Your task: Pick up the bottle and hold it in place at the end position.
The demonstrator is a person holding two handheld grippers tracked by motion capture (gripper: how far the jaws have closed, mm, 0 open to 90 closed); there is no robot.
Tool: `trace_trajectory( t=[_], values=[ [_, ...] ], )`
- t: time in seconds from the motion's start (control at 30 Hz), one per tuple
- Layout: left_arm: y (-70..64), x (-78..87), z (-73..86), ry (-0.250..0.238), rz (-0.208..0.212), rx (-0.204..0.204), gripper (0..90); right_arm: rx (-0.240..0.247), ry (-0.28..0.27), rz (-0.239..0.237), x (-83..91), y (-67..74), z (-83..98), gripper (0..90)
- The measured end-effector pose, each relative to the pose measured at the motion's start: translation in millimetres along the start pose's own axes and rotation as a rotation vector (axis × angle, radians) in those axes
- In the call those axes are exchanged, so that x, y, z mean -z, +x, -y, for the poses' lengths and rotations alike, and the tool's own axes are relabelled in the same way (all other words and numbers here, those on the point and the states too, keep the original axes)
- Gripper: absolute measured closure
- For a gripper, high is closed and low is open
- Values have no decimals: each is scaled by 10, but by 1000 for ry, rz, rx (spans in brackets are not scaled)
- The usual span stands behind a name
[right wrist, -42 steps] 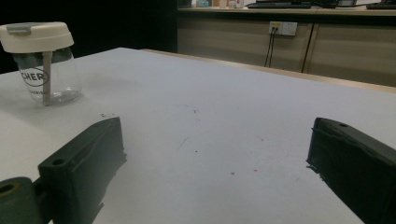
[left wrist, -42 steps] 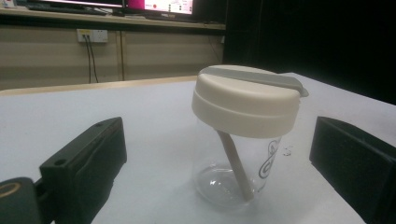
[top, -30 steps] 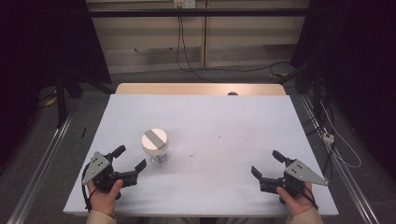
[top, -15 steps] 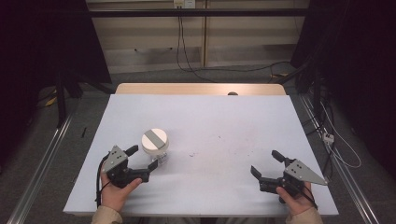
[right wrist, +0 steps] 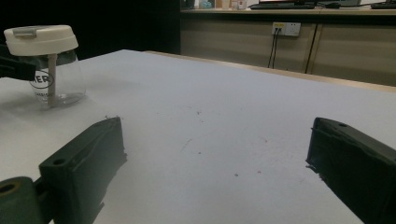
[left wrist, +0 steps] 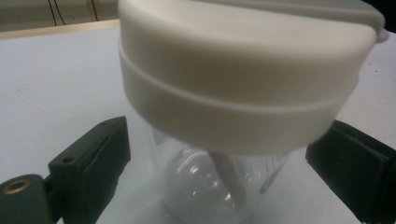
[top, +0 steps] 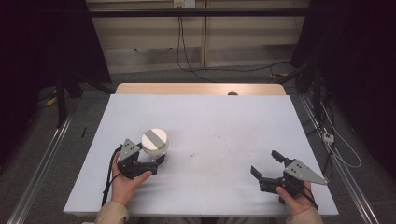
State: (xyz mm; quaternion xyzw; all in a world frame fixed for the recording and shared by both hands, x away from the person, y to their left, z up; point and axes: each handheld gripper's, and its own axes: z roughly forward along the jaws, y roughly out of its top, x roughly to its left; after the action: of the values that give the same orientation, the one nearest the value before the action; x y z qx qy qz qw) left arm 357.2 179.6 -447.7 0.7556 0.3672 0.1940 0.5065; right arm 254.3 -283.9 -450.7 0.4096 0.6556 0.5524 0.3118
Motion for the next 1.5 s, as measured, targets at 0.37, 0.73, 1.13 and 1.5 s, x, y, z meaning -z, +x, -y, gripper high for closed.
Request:
trace_trajectory(
  t=[0.37,0.73,1.13,1.5],
  values=[
    [8,-152,-4,-36,5,2,91,5,7,-12,-33,7,4,38],
    [-5,-198,-1,-98,18,7,131,3,3,-12,-28,1,1,42],
    [30,-215,-2,-133,10,30,177,6,2,-13,-26,-5,-2,42],
    [16,-158,-54,-203,9,23,183,5,0,-15,-25,-1,-5,46]
  ],
)
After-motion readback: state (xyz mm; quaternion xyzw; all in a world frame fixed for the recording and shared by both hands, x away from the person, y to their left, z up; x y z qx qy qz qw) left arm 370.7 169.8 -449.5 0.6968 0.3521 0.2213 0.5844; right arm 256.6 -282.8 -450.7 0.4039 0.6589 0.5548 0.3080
